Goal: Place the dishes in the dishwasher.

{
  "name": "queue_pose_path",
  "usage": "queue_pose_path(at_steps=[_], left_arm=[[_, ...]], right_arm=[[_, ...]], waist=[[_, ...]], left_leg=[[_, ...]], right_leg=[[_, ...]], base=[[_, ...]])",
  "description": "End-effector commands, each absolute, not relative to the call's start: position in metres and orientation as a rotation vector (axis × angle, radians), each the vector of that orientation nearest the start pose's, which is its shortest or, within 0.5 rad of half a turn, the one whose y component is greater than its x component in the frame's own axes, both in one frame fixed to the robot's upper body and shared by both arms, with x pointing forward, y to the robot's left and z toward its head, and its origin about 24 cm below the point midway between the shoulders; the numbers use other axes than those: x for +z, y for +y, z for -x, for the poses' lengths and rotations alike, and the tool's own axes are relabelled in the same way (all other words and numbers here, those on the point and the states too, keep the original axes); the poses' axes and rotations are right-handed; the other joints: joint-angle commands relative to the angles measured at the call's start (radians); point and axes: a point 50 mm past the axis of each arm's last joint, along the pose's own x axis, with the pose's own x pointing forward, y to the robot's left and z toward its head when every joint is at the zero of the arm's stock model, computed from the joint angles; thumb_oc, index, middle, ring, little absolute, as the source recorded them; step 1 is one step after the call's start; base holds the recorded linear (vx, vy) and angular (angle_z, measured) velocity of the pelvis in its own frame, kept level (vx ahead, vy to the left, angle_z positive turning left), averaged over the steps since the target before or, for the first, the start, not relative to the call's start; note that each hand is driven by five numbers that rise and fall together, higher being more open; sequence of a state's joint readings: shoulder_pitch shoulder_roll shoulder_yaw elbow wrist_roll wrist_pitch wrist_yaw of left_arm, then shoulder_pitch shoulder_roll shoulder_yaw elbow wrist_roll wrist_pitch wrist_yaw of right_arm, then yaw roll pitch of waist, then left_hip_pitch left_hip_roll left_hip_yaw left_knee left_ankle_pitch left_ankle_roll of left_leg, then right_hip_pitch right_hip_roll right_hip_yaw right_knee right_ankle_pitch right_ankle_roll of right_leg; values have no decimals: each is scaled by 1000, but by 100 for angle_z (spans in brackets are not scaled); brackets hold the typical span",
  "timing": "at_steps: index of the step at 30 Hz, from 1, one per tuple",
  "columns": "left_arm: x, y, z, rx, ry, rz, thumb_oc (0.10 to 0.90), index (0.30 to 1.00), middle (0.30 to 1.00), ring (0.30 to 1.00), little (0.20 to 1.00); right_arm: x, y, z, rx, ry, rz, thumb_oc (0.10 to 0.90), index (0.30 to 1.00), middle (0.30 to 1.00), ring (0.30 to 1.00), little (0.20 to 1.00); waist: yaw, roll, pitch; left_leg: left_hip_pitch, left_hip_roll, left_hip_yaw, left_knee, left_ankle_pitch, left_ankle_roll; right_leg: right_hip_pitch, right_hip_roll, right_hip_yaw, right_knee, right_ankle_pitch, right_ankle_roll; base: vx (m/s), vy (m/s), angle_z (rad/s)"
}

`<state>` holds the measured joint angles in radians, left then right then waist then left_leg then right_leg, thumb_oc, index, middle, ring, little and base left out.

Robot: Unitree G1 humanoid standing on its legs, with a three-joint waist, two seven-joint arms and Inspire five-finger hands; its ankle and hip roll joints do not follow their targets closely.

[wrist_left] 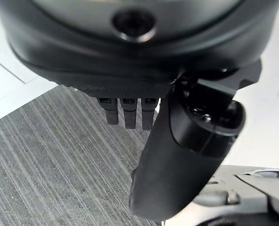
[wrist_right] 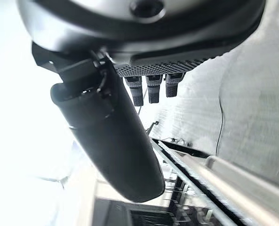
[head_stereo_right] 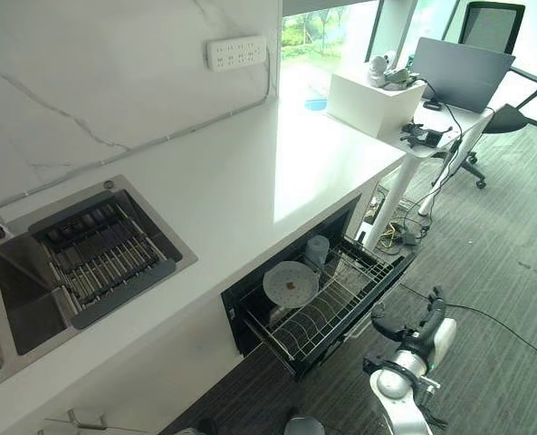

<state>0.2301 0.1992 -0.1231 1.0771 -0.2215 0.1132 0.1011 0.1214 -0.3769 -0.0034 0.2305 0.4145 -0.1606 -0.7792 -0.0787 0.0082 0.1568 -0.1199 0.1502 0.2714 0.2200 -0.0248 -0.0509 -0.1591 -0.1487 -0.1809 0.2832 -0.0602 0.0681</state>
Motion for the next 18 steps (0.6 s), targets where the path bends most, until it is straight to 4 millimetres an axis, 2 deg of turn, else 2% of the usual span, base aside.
queue_pose_path(at_steps=[1, 2, 4, 5, 6, 8, 10, 12, 14, 18], left_arm=[[-166, 224, -49, 255, 1316, -92, 800, 900, 900, 900, 900], [-165, 227, -52, 255, 1319, -89, 800, 900, 900, 900, 900], [-164, 231, -54, 254, 1326, -91, 800, 900, 900, 900, 900], [-164, 234, -55, 253, 1332, -93, 800, 900, 900, 900, 900], [-163, 239, -61, 251, 1355, -97, 800, 900, 900, 900, 900], [-162, 243, -71, 248, 1360, -113, 800, 900, 900, 900, 900], [-162, 244, -77, 247, 1356, -124, 800, 900, 900, 900, 900], [-160, 243, -85, 248, 1353, -122, 800, 900, 900, 900, 900], [-159, 239, -96, 252, 1344, -112, 800, 900, 900, 900, 900], [-156, 226, -120, 226, 1310, -101, 800, 900, 900, 900, 900]], right_arm=[[63, -308, -216, -1014, -222, -165, 800, 900, 900, 900, 900], [60, -324, -206, -1085, -213, -196, 800, 900, 900, 900, 900], [46, -345, -189, -1196, -181, -339, 800, 900, 900, 900, 900], [40, -354, -184, -1177, -208, -470, 800, 900, 900, 900, 900], [3, -363, -165, -1244, -82, -617, 800, 900, 900, 900, 900], [-45, -360, -146, -1294, 130, -675, 800, 900, 900, 900, 900], [-63, -355, -138, -1309, 209, -694, 800, 900, 900, 900, 900], [-69, -354, -140, -1283, 255, -676, 800, 900, 900, 900, 900], [-71, -350, -151, -1226, 294, -647, 800, 900, 900, 900, 900], [-59, -342, -192, -1062, 373, -441, 800, 900, 900, 900, 900]], waist=[[-11, -23, 31], [-18, -25, 26], [-27, -26, 22], [-29, -26, 19], [-35, -23, 8], [-34, -19, 9], [-29, -13, 11], [-24, -4, 25], [-16, 8, 46], [11, 54, 101]], left_leg=[[-5, -2, -25, 80, -147, 12], [-6, 0, -21, 80, -148, 10], [-2, 1, -15, 80, -150, 6], [-2, 2, -14, 80, -150, 5], [-3, 4, -15, 80, -150, 0], [12, 3, -19, 80, -156, -1], [15, 2, -24, 80, -151, -1], [23, -4, -34, 80, -148, 0], [18, -10, -46, 80, -136, -1], [-28, -29, -83, 80, -106, -8]], right_leg=[[94, 10, -2, 17, -107, 38], [89, 9, -3, 17, -106, 39], [89, 8, -4, 17, -107, 41], [90, 7, -6, 17, -109, 41], [95, 12, -12, 17, -114, 36], [116, 17, -18, 17, -131, 27], [120, 23, -22, 17, -132, 17], [134, 27, -28, 17, -138, 5], [139, 29, -41, 17, -138, -8], [123, 31, -77, 17, -136, -31]], base=[[-44, -50, -3], [-51, -49, -5], [-18, -40, 1], [29, -62, 1], [64, -76, 5], [83, -86, 6], [49, -55, 3], [32, -11, 10], [-27, 29, 18], [-73, 64, 31]])
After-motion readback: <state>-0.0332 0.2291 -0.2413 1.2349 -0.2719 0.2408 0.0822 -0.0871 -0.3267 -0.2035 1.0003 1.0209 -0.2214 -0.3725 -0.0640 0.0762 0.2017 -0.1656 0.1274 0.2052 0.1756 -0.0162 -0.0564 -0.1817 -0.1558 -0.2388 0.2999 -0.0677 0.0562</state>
